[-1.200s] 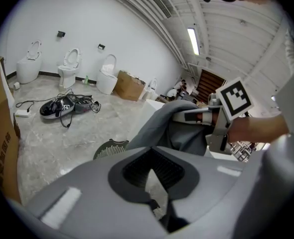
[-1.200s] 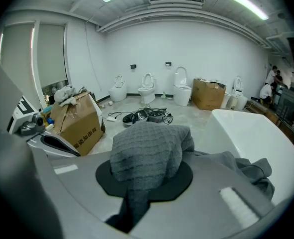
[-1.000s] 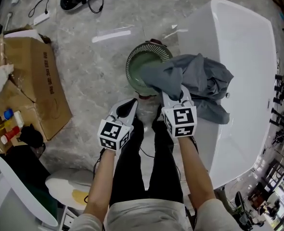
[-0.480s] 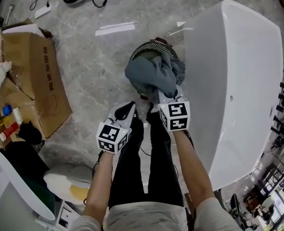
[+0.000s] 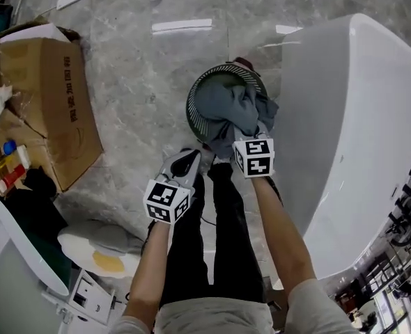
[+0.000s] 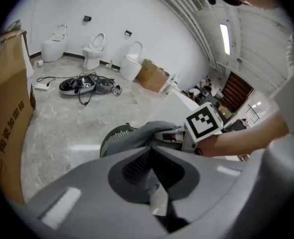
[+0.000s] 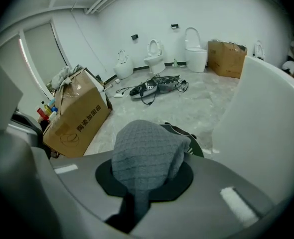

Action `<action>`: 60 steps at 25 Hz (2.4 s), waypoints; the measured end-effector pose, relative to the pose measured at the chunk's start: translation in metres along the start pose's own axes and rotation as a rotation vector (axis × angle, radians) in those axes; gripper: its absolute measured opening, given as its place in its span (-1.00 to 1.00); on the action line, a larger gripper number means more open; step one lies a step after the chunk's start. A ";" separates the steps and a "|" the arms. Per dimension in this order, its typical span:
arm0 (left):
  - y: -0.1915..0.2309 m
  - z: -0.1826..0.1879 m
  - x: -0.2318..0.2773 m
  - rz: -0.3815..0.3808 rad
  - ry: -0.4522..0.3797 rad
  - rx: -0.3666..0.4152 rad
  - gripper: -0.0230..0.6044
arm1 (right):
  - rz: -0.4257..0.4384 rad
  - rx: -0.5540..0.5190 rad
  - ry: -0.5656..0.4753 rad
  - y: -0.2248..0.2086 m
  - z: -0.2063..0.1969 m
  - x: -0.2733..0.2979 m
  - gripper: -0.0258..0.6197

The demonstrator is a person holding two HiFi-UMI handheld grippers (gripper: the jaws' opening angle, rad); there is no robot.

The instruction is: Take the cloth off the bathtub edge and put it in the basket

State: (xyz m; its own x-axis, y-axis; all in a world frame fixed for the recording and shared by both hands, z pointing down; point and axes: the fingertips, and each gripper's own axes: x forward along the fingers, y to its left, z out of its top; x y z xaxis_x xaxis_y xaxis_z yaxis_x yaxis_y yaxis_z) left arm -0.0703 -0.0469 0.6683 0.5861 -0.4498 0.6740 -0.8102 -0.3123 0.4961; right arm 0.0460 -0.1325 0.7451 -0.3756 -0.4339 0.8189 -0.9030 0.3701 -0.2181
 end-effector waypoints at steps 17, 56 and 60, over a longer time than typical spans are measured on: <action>-0.020 -0.017 0.077 -0.005 0.103 0.030 -0.75 | 0.192 -0.322 0.300 -0.058 -0.112 0.049 0.18; 0.010 -0.070 0.012 -0.043 0.139 0.136 -0.75 | -0.042 -0.190 0.349 -0.046 -0.205 0.023 -0.79; 0.016 -0.062 0.003 -0.046 0.123 0.155 -0.74 | -0.034 -0.202 0.223 -0.029 -0.154 0.014 -0.79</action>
State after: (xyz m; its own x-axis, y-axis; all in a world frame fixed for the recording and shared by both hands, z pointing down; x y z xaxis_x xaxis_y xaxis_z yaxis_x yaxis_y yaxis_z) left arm -0.0803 -0.0014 0.7124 0.6116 -0.3293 0.7194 -0.7694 -0.4593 0.4439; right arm 0.0990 -0.0228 0.8444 -0.2710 -0.2662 0.9251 -0.8461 0.5242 -0.0970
